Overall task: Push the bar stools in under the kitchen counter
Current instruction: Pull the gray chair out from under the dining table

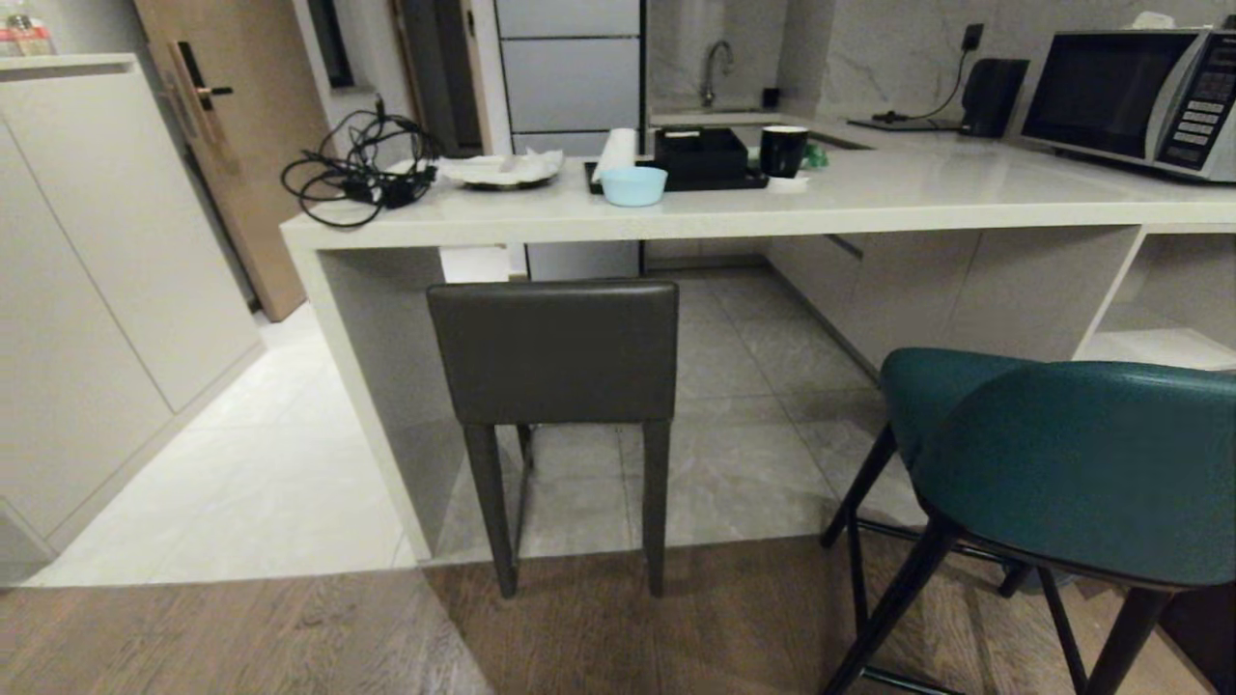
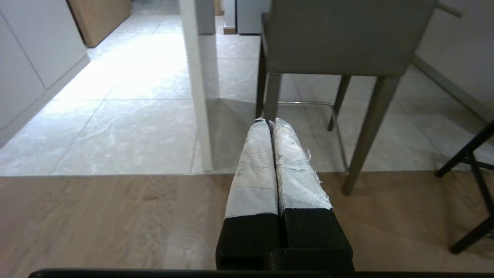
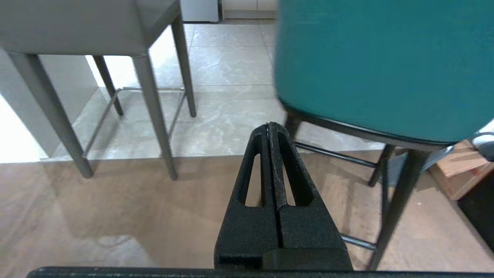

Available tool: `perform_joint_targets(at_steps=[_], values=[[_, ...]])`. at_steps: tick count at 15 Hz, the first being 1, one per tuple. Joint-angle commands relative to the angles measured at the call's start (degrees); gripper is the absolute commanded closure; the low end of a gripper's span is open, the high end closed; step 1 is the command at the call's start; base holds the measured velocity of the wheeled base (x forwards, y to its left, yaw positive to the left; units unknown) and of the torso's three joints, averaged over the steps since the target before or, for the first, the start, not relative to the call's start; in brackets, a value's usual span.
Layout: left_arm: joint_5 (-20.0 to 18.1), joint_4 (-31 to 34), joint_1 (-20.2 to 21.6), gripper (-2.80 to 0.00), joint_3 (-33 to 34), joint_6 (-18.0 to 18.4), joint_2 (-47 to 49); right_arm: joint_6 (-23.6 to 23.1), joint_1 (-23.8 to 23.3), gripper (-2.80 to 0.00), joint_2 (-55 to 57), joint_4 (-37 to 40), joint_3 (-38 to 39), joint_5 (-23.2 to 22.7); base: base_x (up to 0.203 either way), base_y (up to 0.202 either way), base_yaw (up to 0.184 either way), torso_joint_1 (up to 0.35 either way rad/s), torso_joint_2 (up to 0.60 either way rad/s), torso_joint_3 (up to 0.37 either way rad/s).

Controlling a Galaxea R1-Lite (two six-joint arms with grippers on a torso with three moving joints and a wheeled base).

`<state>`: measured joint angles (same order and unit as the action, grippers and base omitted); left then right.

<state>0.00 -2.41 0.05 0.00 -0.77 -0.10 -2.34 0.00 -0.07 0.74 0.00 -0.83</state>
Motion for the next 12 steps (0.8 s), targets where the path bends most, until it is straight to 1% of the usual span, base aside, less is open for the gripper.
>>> perform_joint_targets(at_steps=[1, 3, 5, 10, 12], values=[[0.0, 0.0, 0.0, 0.0, 0.9, 0.0, 0.1, 0.1, 0.0, 0.0, 0.1, 0.0, 0.1, 0.0, 0.0, 0.196, -0.003, 0.005, 0.0, 0.001], [0.0, -0.1, 0.0, 0.0, 0.9, 0.0, 0.1, 0.1, 0.0, 0.0, 0.1, 0.0, 0.1, 0.0, 0.0, 0.193, 0.001, 0.005, 0.0, 0.002], [0.0, -0.5, 0.0, 0.0, 1.0, 0.0, 0.1, 0.1, 0.0, 0.0, 0.1, 0.0, 0.1, 0.0, 0.0, 0.124, -0.002, 0.003, 0.0, 0.005], [0.0, -0.5, 0.0, 0.0, 1.0, 0.0, 0.1, 0.1, 0.0, 0.0, 0.1, 0.0, 0.1, 0.0, 0.0, 0.0, 0.0, 0.0, 0.0, 0.0], [0.0, -0.5, 0.0, 0.0, 1.0, 0.0, 0.1, 0.1, 0.0, 0.0, 0.1, 0.0, 0.1, 0.0, 0.166, 0.0, -0.002, 0.0, 0.0, 0.002]])
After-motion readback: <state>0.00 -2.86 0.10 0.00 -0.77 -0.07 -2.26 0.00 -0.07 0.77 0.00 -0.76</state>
